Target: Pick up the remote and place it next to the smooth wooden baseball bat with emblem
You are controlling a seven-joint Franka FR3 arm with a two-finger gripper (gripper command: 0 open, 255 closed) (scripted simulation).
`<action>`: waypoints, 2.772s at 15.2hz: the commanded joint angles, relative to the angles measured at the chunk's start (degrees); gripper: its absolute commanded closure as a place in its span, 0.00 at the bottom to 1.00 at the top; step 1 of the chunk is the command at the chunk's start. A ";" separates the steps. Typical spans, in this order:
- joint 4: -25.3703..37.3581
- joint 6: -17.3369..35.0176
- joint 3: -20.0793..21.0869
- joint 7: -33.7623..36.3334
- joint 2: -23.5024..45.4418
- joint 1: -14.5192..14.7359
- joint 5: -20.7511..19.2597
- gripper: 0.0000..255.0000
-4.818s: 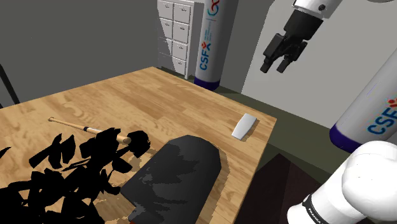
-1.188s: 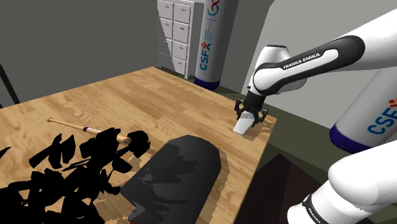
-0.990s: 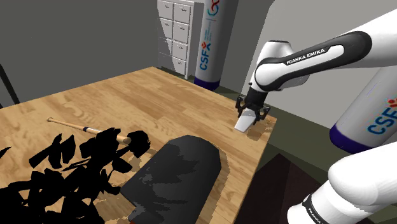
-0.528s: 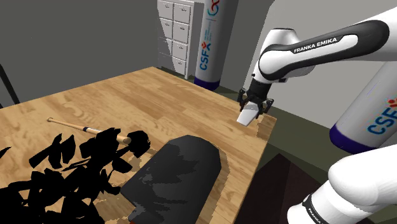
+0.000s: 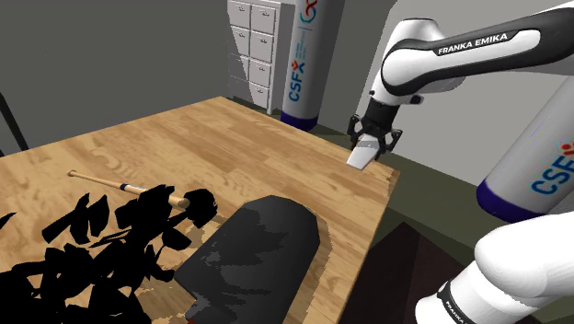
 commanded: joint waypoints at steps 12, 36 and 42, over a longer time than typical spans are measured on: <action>8.42 -10.55 -0.89 0.04 -2.13 -0.16 -0.44 1.00; 53.93 -15.08 17.76 33.08 41.50 10.41 -14.15 1.00; 77.43 -23.53 17.24 38.85 58.22 20.34 -21.80 1.00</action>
